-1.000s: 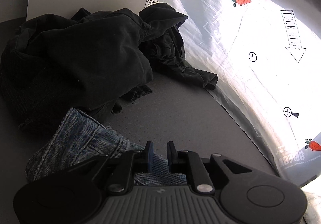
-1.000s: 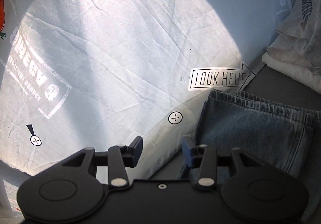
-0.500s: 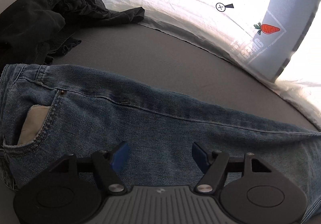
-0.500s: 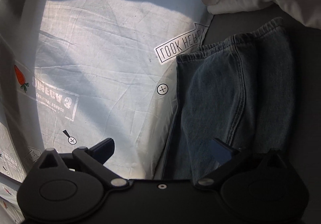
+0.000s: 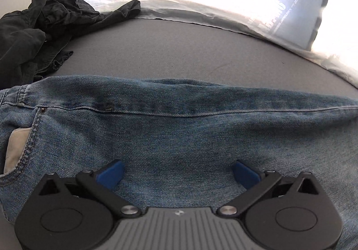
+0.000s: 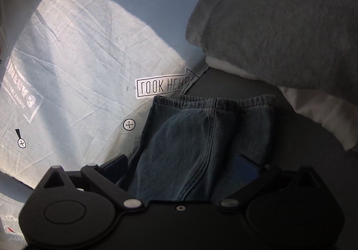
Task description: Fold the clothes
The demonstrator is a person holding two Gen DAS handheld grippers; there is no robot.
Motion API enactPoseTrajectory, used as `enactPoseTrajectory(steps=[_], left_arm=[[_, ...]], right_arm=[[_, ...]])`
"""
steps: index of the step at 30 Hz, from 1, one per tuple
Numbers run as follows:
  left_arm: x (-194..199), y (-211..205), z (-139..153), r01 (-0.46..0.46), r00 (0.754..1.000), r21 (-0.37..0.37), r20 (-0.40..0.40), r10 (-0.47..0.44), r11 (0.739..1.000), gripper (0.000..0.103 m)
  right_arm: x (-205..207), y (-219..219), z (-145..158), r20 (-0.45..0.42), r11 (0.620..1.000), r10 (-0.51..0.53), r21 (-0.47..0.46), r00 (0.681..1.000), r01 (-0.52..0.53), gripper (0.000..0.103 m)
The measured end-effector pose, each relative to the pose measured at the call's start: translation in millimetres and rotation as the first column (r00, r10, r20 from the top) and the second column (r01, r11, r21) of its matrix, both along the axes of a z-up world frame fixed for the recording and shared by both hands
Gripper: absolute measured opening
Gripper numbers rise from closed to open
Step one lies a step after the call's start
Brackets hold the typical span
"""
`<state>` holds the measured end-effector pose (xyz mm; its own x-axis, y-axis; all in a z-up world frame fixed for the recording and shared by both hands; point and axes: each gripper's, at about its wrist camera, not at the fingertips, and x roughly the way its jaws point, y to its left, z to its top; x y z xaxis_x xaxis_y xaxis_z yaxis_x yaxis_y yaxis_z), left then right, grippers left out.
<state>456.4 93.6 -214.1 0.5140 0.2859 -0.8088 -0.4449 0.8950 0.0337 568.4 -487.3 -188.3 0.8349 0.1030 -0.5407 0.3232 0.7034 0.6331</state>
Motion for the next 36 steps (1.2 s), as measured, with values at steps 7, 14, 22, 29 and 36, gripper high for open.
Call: enactPoseTrajectory(steps=[7, 14, 22, 29, 36], left_arm=[[-0.9, -1.2, -0.3, 0.006, 1.0, 0.005, 0.007, -0.006, 1.0, 0.103], [-1.8, -1.9, -1.1, 0.008, 1.0, 0.008, 0.012, -0.009, 1.0, 0.103], [2.4, -0.6, -0.8, 0.024, 1.0, -0.001, -0.003, -0.024, 1.0, 0.103], [6.4, 1.9, 0.8, 0.043, 0.999, -0.017, -0.031, -0.044, 0.999, 0.103], [9.0, 3.1, 1.4, 0.063, 0.997, -0.029, -0.052, -0.065, 0.998, 0.103]], right_arm=[[26.5, 3.1, -8.9, -0.099, 0.979, -0.026, -0.202, 0.995, 0.005, 0.057], [48.7, 2.0, -18.6, -0.146, 0.964, -0.069, -0.266, 0.987, 0.028, 0.035], [30.1, -0.5, 20.6, -0.03, 0.932, -0.062, -0.36, 0.998, 0.048, 0.002], [-0.9, -3.2, 17.4, -0.068, 0.888, -0.162, -0.446, 0.984, 0.115, 0.002], [13.6, 1.2, -18.3, -0.239, 0.826, -0.162, -0.564, 0.957, -0.001, 0.006]])
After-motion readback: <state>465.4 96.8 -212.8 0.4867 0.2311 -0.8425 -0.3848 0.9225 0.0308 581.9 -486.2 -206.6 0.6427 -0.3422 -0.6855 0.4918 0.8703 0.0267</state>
